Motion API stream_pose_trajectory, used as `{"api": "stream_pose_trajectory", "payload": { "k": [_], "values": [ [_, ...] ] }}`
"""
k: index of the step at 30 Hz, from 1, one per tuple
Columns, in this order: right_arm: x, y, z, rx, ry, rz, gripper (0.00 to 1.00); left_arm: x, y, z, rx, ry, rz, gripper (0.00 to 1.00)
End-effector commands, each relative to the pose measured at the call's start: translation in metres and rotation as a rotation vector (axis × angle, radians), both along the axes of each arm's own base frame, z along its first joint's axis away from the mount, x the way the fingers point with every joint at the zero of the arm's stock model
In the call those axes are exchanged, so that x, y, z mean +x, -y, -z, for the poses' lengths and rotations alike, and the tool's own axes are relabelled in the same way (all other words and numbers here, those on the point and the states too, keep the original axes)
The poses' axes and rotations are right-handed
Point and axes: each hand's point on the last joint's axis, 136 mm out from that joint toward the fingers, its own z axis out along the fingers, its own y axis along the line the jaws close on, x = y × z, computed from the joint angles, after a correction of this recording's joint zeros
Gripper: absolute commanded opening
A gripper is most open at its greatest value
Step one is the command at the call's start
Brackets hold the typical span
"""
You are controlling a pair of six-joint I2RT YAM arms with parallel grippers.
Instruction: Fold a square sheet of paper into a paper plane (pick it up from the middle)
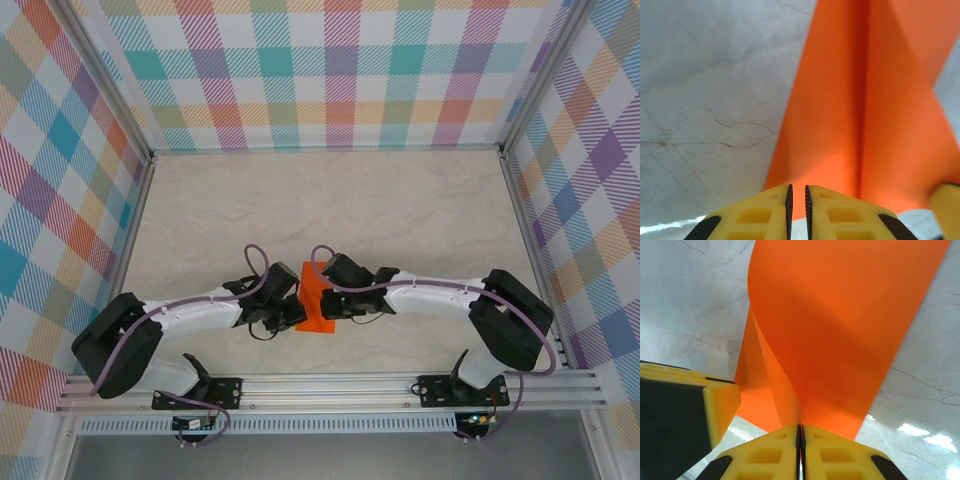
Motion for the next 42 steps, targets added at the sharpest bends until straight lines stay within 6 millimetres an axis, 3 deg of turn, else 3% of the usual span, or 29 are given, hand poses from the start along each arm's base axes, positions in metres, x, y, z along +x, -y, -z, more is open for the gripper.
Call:
{"api": "stream_pose_trajectory", "payload": {
  "k": [1,10,25,42],
  "values": [
    [0.004,0.004,0.002,-0.055,0.002,-0.011,0.12,-0.006,-0.007,0.011,0.062,-0.015,0.011,0.16],
    [0.008,0.005,0.006,-0.113,0.006,-0.031,0.12,-0.006,-0.034,0.012,0.226,-0.011,0.020,0.14],
    [0.018,-0.002,0.017,-0.179,0.015,-0.074,0.13,-0.005,-0.030,0.013,0.227,-0.018,0.045,0.14],
    [0.023,0.003,0.027,-0.252,0.026,-0.085,0.13,-0.006,-0.032,0.011,0.229,-0.017,0.045,0.14]
  ]
}}
